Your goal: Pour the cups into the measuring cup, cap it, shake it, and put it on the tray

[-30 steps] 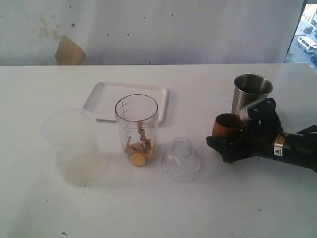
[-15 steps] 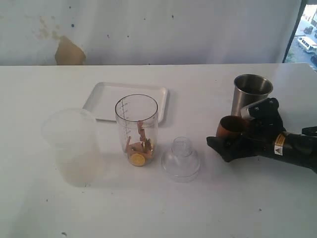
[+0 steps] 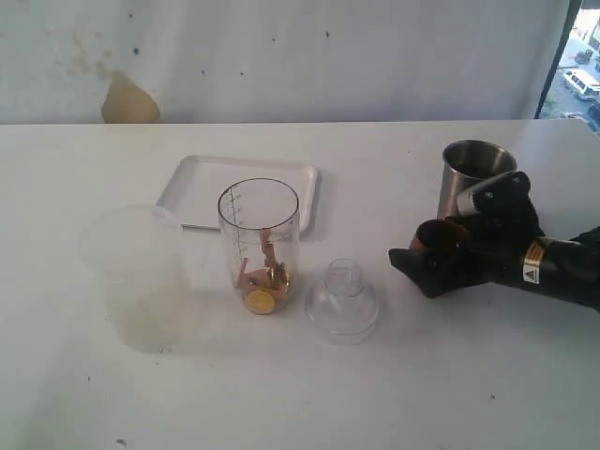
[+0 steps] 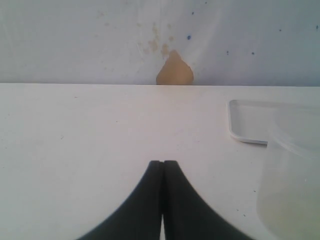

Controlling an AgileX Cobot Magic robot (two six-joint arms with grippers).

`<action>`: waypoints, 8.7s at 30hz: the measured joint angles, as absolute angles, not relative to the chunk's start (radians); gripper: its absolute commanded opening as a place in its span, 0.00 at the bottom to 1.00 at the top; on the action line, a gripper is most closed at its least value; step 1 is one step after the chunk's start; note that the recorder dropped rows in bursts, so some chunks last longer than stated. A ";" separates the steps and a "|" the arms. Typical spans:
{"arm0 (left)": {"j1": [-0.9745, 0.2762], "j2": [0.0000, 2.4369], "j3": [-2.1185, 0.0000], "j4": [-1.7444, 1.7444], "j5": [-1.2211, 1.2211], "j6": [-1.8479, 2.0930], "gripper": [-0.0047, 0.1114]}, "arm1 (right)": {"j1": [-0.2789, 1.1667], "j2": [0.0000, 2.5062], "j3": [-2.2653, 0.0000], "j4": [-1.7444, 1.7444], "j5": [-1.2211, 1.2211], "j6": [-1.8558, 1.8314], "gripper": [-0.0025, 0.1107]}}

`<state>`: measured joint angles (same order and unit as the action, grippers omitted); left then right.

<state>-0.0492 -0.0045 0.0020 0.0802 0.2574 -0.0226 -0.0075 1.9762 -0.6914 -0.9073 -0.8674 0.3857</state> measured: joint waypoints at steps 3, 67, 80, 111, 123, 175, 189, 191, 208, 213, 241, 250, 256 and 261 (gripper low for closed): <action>-0.049 -0.004 0.002 0.080 0.257 -0.023 0.93 | -0.008 1.940 -0.692 -0.912 -0.827 0.395 0.91; -0.049 -0.004 0.002 0.080 0.257 -0.023 0.93 | -0.087 1.903 -0.706 -0.580 -0.621 0.191 0.89; -0.049 -0.004 0.002 0.080 0.257 -0.023 0.93 | -0.087 2.219 -0.855 -0.498 -0.945 0.161 0.89; -0.049 -0.004 0.002 0.080 0.257 -0.023 0.93 | -0.087 2.301 -0.942 -0.512 -1.112 0.163 0.89; -0.049 -0.004 0.002 0.080 0.257 -0.023 0.93 | -0.087 2.351 -0.995 -0.551 -1.156 0.181 0.89; -0.049 -0.004 0.002 0.080 0.257 -0.023 0.93 | -0.087 2.251 -0.997 -0.677 -1.146 0.312 0.02; -0.049 -0.004 0.002 0.080 0.257 -0.023 0.93 | -0.029 2.185 -1.068 -0.698 -1.132 0.432 0.02; -0.049 -0.004 0.002 0.080 0.257 -0.023 0.93 | 0.003 2.176 -1.106 -0.704 -1.098 0.445 0.02; -0.049 -0.004 0.002 0.080 0.257 -0.023 0.93 | 0.212 2.172 -1.293 -0.733 -0.895 0.528 0.02; -0.049 -0.004 0.002 0.080 0.257 -0.023 0.93 | 0.237 2.178 -1.293 -0.733 -0.889 0.528 0.02; -0.049 -0.004 0.002 0.080 0.257 -0.023 0.93 | 0.301 2.243 -1.305 -0.814 -0.905 0.483 0.02; -0.049 -0.004 0.002 0.080 0.257 -0.023 0.93 | 0.301 2.238 -1.305 -0.875 -0.899 0.433 0.02; -0.049 -0.004 0.002 0.080 0.257 -0.023 0.93 | 0.301 2.198 -1.305 -0.904 -0.906 0.426 0.02; -0.049 -0.004 0.002 0.080 0.257 -0.023 0.93 | 0.301 2.170 -1.305 -0.937 -0.915 0.426 0.02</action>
<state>-0.0492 -0.0045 0.0020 0.0802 0.2574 -0.0226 0.3012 2.1703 -1.3050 -0.9365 -0.9152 0.4261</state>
